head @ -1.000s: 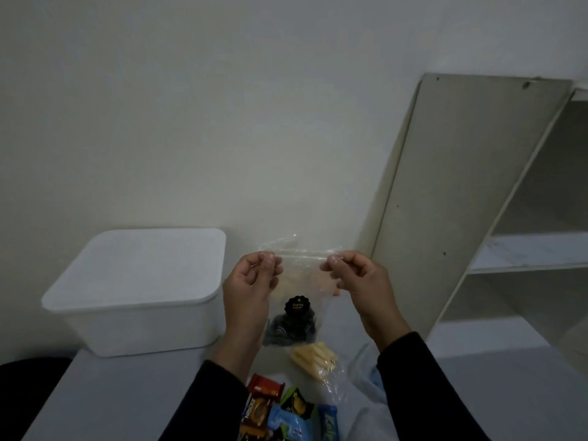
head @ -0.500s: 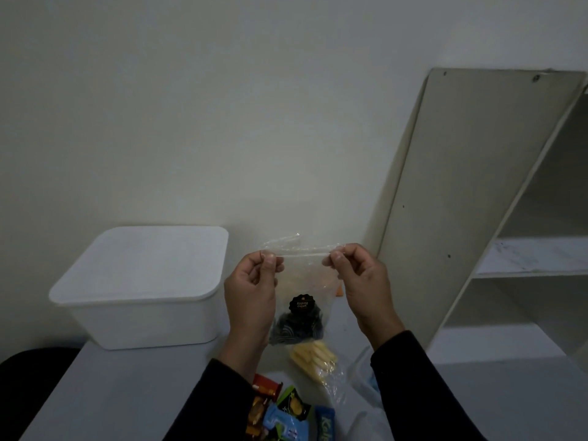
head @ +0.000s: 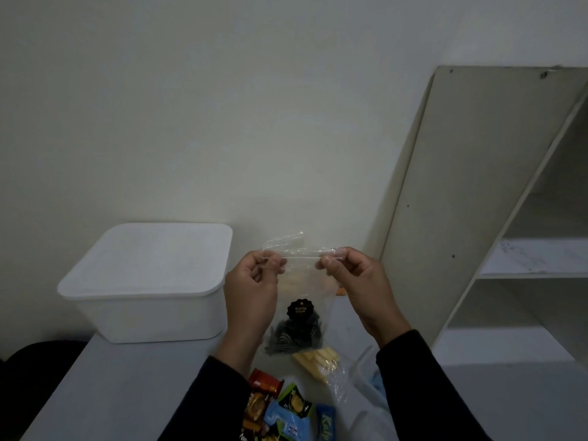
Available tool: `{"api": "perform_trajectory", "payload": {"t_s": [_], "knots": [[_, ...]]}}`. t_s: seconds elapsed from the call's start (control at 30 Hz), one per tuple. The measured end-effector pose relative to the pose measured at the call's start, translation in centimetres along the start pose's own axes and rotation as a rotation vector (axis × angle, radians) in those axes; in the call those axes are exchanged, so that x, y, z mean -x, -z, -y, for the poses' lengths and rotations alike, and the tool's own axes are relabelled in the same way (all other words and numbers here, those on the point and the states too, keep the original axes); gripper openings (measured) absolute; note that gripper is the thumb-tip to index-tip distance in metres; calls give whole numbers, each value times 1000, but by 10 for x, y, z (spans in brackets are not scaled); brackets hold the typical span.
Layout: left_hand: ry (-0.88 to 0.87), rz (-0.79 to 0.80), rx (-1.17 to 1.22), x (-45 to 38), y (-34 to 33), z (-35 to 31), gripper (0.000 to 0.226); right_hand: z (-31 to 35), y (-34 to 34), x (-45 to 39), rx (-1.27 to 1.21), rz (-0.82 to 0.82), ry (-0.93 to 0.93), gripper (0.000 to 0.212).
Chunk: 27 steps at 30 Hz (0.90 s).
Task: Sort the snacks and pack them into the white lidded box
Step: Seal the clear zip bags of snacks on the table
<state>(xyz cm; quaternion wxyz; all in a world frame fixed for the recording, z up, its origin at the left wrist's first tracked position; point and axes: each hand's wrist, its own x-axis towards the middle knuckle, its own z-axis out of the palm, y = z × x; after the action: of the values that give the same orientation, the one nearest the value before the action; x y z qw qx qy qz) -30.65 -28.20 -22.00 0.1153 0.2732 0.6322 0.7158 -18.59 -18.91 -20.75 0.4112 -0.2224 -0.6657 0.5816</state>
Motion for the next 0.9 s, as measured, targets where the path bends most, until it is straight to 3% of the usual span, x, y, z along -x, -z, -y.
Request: {"api": "perform_trajectory", "payload": {"t_s": [0.2, 0.33, 0.67, 0.9], "knots": [[52, 76, 50, 4, 0, -3, 15, 1, -2, -3, -31, -52, 32, 20], [39, 129, -14, 1, 1, -6, 4, 3, -1, -3, -71, 4, 2, 16], [-13, 106, -35, 8, -4, -8, 11, 2, -1, 1, -103, 6, -18, 12], [59, 203, 47, 11, -4, -9, 4, 4, -1, 1, -35, 7, 10, 11]]}}
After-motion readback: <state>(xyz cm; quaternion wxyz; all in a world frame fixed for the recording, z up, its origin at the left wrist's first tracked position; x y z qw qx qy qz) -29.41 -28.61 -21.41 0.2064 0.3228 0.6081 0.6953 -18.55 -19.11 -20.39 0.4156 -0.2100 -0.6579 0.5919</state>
